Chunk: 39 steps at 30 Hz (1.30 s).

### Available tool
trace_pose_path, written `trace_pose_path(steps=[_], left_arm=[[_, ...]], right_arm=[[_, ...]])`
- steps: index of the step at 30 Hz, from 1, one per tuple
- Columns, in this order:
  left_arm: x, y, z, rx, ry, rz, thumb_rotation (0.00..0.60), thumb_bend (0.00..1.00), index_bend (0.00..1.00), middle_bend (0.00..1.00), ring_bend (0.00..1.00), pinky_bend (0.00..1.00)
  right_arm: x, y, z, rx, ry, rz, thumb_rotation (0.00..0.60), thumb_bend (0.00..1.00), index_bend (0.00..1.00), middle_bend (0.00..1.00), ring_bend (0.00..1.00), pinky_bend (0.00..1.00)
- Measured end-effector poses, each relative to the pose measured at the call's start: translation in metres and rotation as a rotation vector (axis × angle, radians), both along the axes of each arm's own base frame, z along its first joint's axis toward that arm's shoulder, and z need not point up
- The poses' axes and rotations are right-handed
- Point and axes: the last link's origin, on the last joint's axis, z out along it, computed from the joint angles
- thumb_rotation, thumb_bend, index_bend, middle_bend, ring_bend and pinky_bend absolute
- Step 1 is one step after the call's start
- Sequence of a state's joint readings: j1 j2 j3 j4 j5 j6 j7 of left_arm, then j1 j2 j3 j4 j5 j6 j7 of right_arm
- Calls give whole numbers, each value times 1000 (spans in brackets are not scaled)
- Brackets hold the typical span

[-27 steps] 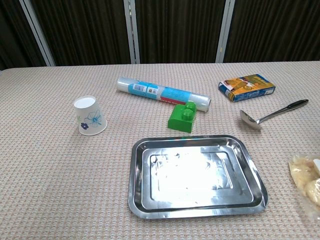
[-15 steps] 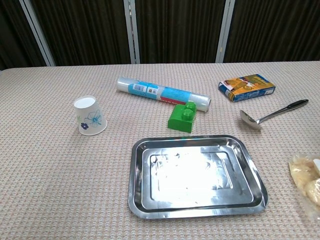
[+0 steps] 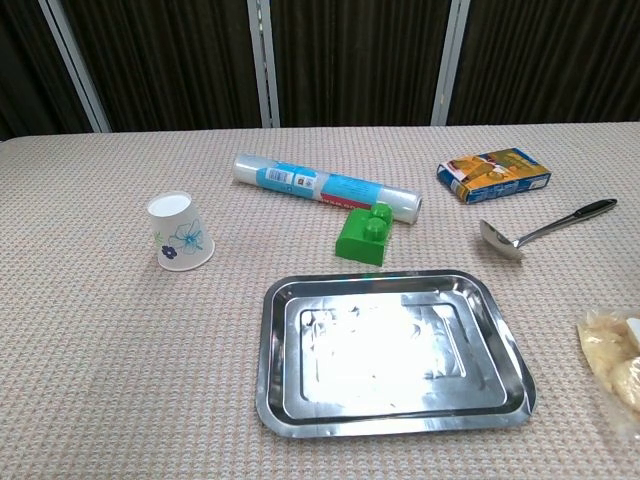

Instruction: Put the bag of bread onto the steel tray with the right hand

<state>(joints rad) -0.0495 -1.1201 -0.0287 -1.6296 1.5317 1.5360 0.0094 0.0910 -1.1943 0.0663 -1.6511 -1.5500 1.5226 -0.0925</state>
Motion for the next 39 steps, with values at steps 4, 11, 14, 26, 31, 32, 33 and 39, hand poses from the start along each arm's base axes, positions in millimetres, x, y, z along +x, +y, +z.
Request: trace_pose_path(steps=[4,11,14,26,31,32,33,39], left_arm=[[0,0,0,1,0,-2,600,163,101,0,0,0],[1,0,0,-1,0,-3,600,164,101,0,0,0],[2,0,0,0,3,-3,600,161,101,0,0,0],[3,2,0,-5,7,-4,600,161,100,0,0,0],[5,2,0,-6,10,-8,600,163,101,0,0,0],[5,2,0,-5,10,-8,600,163,101,0,0,0],[5,2,0,-5,11,-8,600,165,101,0,0,0],[5,2,0,-5,14,-3,600,162,100,0,0,0]], right_arm=[[0,1,0,11,-9,-3,600,127,47,0,0,108],[-1,1,-2,34,-14,-8,600,104,23,0,0,108],[0,1,-5,63,-16,-8,600,49,11,0,0,108],[7,3,-39,326,-5,1,600,0,0,0,0,98],[8,1,-57,404,40,14,600,0,0,0,0,98],[7,0,-60,413,48,14,600,0,0,0,0,98],[6,-1,-64,424,56,12,600,0,0,0,0,99],[-3,-7,-77,460,75,-10,600,0,0,0,0,98]])
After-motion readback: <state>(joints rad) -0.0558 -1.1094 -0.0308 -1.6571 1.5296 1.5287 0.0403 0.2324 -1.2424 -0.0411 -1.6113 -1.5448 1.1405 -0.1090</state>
